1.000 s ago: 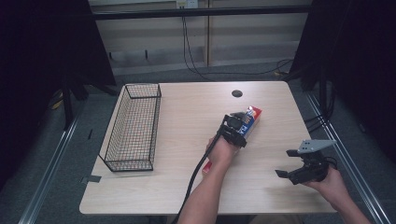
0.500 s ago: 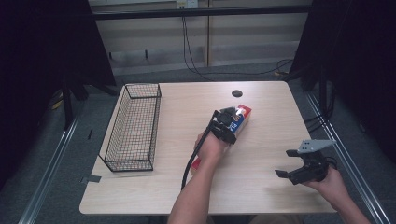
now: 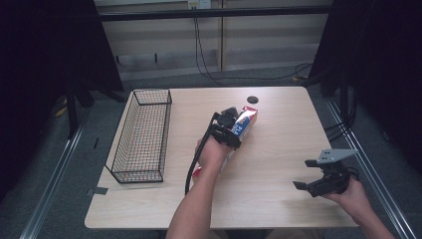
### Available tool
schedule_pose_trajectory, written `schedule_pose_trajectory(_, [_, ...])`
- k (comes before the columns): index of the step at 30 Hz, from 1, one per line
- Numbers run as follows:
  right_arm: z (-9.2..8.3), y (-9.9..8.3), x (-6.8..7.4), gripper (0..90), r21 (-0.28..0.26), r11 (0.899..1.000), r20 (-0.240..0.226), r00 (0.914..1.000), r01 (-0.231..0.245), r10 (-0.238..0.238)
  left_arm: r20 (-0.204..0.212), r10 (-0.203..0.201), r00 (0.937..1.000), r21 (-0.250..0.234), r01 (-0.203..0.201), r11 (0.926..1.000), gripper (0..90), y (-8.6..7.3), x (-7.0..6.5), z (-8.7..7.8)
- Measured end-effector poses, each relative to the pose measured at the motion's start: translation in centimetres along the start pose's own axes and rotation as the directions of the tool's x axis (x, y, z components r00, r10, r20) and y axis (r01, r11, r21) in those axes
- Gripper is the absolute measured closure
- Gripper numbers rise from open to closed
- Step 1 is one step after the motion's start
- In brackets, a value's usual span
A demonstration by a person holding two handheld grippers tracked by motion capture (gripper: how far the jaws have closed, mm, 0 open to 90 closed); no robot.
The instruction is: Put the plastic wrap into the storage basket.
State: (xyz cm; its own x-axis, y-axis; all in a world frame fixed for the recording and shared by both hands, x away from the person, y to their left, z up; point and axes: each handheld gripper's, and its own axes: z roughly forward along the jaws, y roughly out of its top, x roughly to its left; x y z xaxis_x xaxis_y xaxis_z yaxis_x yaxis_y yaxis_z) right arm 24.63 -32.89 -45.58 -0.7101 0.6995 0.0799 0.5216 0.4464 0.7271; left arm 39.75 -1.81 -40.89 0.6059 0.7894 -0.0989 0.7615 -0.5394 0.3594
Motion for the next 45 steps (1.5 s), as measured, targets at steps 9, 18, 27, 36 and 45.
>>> schedule_pose_trajectory(9, [0.1, 0.1, 0.1, 6.2, -0.004, 1.0, -0.004, 1.0, 0.002, -0.002, -0.009, -0.041, 0.9991, -0.016, 0.041, 0.999, 43.1, -0.3, 1.0, -1.2])
schedule_pose_trajectory(18, [0.1, 0.1, 0.1, 6.2, -0.004, 1.0, -0.004, 1.0, -0.002, 0.002, -0.025, -0.071, 0.9972, -0.023, 0.07, 0.9973, 43.2, -0.6, 2.1, -2.7])
schedule_pose_trajectory(27, [0.2, 0.0, 0.1, 6.2, -0.005, 1.0, -0.011, 0.9999, 0.001, -0.001, -0.032, -0.091, 0.9953, -0.012, 0.091, 0.9958, 43.2, -0.9, 3.2, -4.0])
schedule_pose_trajectory(36, [0.2, 0.1, 0.1, 6.2, -0.004, 1.0, -0.01, 0.9999, 0.003, -0.003, -0.038, -0.088, 0.9954, -0.014, 0.088, 0.9961, 43.1, -1.1, 4.2, -5.0])
schedule_pose_trajectory(45, [0.1, 0.1, 0.1, 6.0, -0.005, 1.0, -0.013, 0.9999, 0.0, 0.0, -0.036, -0.128, 0.9911, -0.017, 0.127, 0.9917, 43.1, -1.3, 4.8, -5.7])
